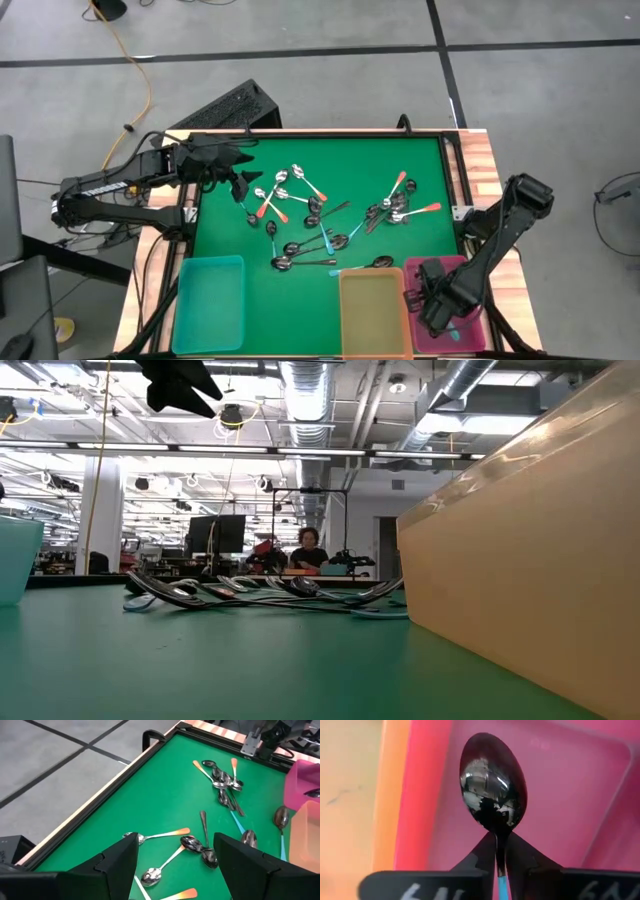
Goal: Sort silverware by color (type)
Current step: Put the blue spoon into the pink bin, then put the orange spoon into the green bin
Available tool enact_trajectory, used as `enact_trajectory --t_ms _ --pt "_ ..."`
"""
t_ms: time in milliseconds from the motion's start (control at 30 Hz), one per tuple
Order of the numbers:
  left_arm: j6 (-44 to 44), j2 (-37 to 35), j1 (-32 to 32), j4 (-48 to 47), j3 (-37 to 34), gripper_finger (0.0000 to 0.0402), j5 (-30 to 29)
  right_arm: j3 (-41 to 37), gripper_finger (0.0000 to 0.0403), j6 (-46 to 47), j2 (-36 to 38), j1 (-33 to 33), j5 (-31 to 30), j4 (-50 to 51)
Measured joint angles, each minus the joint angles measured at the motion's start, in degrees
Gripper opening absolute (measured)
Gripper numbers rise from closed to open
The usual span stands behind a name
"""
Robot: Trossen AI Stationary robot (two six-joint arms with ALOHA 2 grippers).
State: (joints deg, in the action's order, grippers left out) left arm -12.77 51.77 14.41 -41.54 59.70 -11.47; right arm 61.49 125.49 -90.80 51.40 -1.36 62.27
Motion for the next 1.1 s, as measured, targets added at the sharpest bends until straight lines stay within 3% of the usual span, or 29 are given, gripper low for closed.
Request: enact_trajectory --t_ms 300,467,733,867,1100 --pt "0.65 0.0 0.0 -0.06 0.0 0.0242 -0.26 0.0 0.015 -3.07 0.07 -0.92 -0.87 2.37" --pt "0.49 0.0 0.0 -0.11 0.0 0.0242 2.67 0.85 0.0176 -7.22 3.31 -1.85 -7.55 2.28" --pt "0.35 -0.02 0.0 -0.11 0.0 0.0242 3.35 2.41 0.0173 -14.84 14.05 -3.56 -21.22 6.01" --pt "1.11 -0.02 0.0 -0.08 0.0 0.0242 3.38 2.43 0.0165 -27.47 18.75 -8.0 -30.04 8.7" --pt "1.96 -0.2 0.0 0.07 0.0 0.0242 6.23 2.43 0.0159 -64.66 22.4 -25.28 -33.63 3.49"
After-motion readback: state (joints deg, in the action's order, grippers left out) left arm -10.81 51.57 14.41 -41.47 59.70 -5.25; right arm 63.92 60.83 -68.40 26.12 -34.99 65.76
